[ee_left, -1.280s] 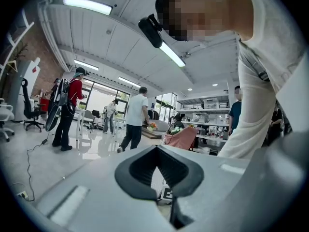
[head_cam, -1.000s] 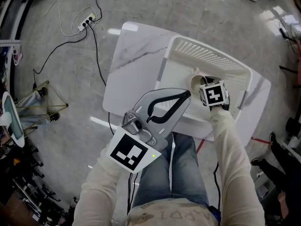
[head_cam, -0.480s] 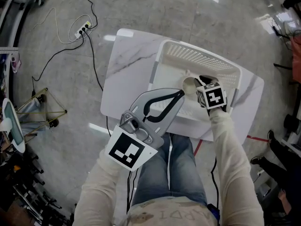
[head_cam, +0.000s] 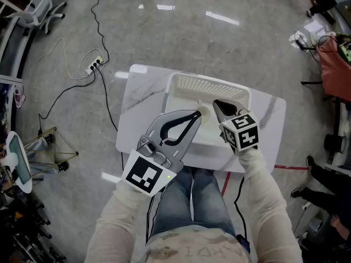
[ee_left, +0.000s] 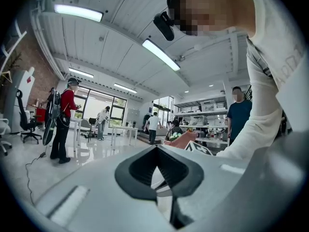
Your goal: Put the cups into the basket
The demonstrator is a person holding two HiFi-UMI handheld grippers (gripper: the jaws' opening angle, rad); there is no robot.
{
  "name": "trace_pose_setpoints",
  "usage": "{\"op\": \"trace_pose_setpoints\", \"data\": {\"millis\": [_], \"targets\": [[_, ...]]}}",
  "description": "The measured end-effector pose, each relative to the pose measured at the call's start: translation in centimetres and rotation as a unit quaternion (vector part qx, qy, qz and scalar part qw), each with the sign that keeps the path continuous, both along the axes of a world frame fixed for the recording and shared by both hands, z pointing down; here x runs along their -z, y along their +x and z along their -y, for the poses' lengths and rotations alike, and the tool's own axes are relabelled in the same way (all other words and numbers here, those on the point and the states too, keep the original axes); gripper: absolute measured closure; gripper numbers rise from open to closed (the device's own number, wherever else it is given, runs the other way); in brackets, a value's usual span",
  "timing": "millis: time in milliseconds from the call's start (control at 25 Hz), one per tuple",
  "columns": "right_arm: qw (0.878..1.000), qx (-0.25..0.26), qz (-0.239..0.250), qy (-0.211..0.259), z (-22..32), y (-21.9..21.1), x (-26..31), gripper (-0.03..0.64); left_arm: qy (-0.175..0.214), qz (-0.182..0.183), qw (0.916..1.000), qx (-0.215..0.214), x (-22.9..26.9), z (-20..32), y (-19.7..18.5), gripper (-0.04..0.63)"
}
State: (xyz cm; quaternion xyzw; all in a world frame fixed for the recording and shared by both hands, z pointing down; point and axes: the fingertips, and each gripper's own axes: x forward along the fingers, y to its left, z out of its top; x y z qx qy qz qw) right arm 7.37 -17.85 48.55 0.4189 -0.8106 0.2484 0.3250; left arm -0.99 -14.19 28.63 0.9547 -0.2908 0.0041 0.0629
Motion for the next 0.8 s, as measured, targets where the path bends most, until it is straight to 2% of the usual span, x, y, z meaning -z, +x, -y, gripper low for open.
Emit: {"op": "trace_pose_setpoints", "data": {"millis": [120,280,560,800], "targets": [[0.997,-0.001,0.047,0.055,-0.6,-0.6,6.4,0.591,0.023,0.001,0.9997,-0.005,2.6,-0.2,1.0,0.594],[0.986,-0.007,0.102,0.134,-2.9,-0.1,15.4,0.591,0.045,0.002,0.9989,-0.012,6.1,-1.1,2.5,0.595],[0.953,-0.03,0.17,0.248,-10.1,3.3,26.2,0.591,0.063,0.015,0.9974,-0.031,10.1,-4.8,6.0,0.594],[0.928,-0.037,0.204,0.308,-15.4,4.1,32.3,0.591,0.074,0.027,0.9963,-0.035,13.4,-8.3,8.0,0.594]]}}
